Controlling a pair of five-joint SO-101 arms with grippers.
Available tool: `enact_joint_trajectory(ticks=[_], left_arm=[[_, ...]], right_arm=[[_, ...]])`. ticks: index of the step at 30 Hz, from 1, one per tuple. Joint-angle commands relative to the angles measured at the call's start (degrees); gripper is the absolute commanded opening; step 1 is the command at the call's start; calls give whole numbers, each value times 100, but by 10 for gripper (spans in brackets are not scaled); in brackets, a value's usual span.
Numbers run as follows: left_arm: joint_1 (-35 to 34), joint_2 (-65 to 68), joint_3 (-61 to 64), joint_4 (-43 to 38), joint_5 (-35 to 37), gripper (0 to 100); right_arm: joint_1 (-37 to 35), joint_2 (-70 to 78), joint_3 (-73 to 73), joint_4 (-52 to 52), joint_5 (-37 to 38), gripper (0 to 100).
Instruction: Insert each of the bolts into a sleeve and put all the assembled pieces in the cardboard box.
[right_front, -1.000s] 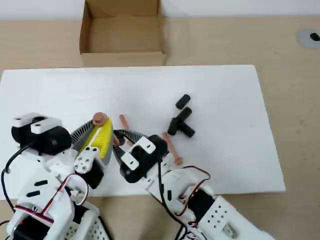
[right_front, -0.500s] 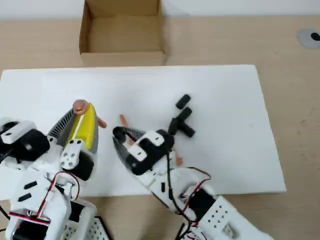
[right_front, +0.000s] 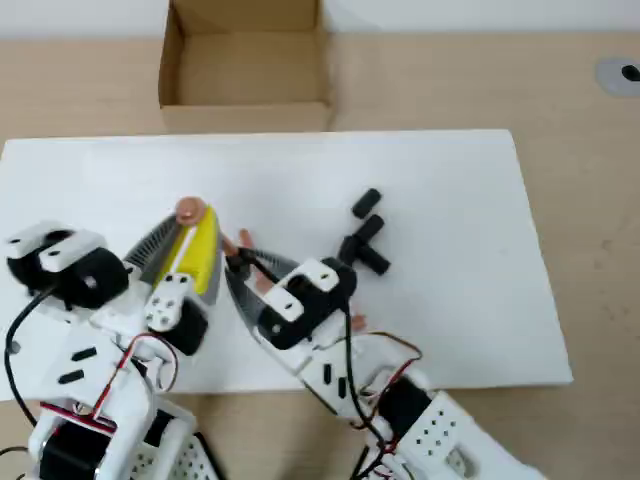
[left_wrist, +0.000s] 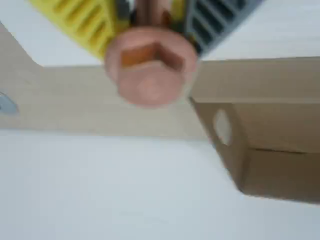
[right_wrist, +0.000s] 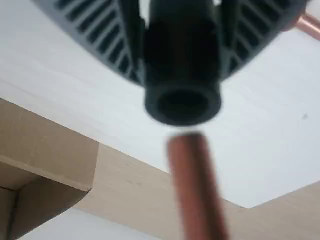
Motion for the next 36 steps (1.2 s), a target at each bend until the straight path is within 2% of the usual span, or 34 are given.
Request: enact_joint_trajectory(ticks=[1, 4, 17, 29, 36], left_arm=[[202, 4, -18, -132, -70, 6], [176, 4, 70, -132, -334, 6], [167, -22, 299, 237, -598, 6], [167, -22, 510, 273, -615, 8], [185, -22, 492, 738, -800, 11]], right_arm=[[75, -48, 4, -149, -44, 9], [75, -48, 4, -149, -44, 9], [75, -48, 4, -149, -26, 9], [75, -48, 4, -149, -26, 9], [75, -48, 4, -149, -26, 9]])
